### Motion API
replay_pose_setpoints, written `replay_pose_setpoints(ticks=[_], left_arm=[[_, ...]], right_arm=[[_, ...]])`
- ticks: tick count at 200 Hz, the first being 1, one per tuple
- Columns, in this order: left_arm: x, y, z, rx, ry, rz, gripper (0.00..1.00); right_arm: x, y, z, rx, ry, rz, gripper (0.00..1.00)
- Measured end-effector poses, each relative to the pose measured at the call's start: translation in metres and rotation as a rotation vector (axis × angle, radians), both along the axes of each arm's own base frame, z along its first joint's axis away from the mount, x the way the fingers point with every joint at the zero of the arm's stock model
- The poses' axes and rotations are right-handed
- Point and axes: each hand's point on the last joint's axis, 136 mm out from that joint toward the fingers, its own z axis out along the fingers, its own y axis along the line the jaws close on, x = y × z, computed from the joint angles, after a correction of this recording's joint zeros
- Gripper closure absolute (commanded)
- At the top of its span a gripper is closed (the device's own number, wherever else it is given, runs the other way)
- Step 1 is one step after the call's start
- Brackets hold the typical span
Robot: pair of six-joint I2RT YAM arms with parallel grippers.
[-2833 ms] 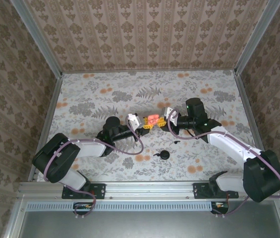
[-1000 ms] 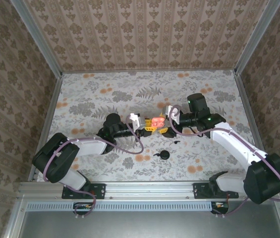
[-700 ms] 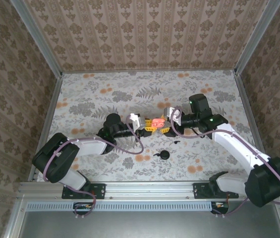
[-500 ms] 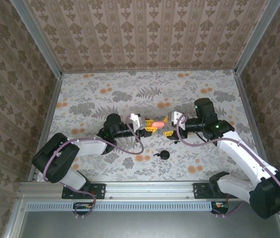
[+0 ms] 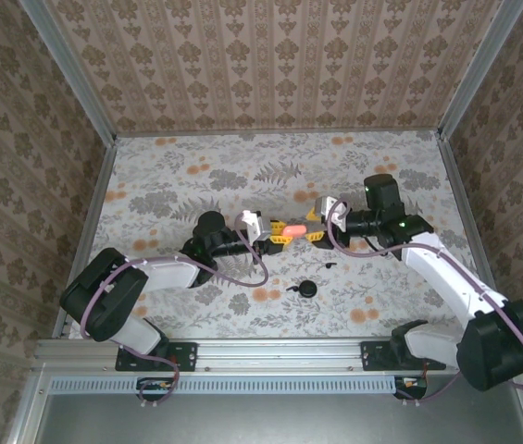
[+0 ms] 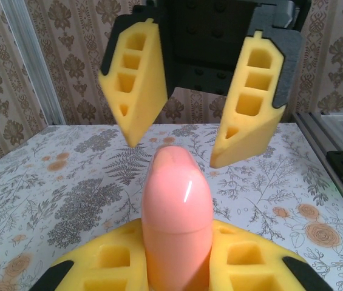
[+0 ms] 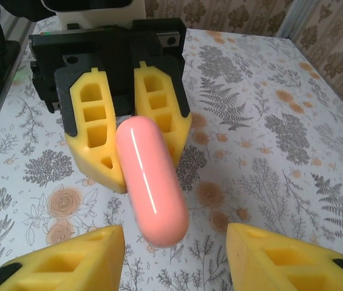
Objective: Insert wireless bluetooth earbuds into charging case
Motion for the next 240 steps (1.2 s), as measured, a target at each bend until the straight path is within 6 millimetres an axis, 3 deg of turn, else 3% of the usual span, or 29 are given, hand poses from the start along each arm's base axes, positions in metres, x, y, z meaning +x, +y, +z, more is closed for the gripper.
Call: replay_pose_setpoints(ticks=[62,150,219,240], left_arm=[[0.000,0.000,0.000,0.000,0.000,0.000,0.86],[-0.001,0.000,0.000,-0.001,0.000,-0.005,0.86],[-0.003,0.000,0.001,-0.002,0.003,-0.018,0.86],[-0.003,0.000,0.001,-0.002,0.003,-0.021,0.78]], right_arm=[[-0.004,0.020,-0.005,0.000,0.027,0.108,0.56],[-0.006,0.023,-0.008,-0.006,0.044,0.147,0.64],[-0.007,0.024,-0.008,-0.017,0.048,0.177,0.76],[-0.008,0.024,-0.008,-0.021,0.048,0.180,0.77]])
